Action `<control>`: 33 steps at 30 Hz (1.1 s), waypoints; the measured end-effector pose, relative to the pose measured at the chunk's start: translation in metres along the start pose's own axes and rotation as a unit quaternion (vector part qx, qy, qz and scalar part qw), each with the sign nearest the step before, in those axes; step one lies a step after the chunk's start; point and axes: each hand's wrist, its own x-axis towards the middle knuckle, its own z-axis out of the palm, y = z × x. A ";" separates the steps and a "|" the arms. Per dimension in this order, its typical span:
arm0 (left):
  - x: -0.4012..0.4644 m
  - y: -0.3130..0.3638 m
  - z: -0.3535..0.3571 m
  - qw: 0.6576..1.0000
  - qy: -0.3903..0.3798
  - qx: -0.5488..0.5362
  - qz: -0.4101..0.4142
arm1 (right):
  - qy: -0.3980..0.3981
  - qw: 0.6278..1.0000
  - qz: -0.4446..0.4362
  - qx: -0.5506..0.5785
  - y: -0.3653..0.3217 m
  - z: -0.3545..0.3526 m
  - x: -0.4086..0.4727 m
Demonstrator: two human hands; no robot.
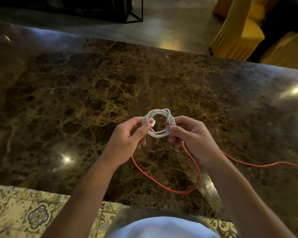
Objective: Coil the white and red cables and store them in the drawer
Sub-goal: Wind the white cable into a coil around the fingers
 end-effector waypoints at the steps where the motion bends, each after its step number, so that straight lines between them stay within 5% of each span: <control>1: -0.003 -0.002 0.001 1.000 0.014 0.007 -0.007 | -0.002 1.000 -0.006 -0.019 0.001 0.001 0.001; 14: -0.049 -0.002 -0.003 0.962 0.242 0.103 -0.072 | -0.055 0.959 -0.137 -0.243 -0.012 0.038 0.036; 33: -0.043 -0.068 -0.206 0.914 0.315 0.177 -0.182 | -0.116 0.905 -0.167 -0.374 -0.026 0.264 0.134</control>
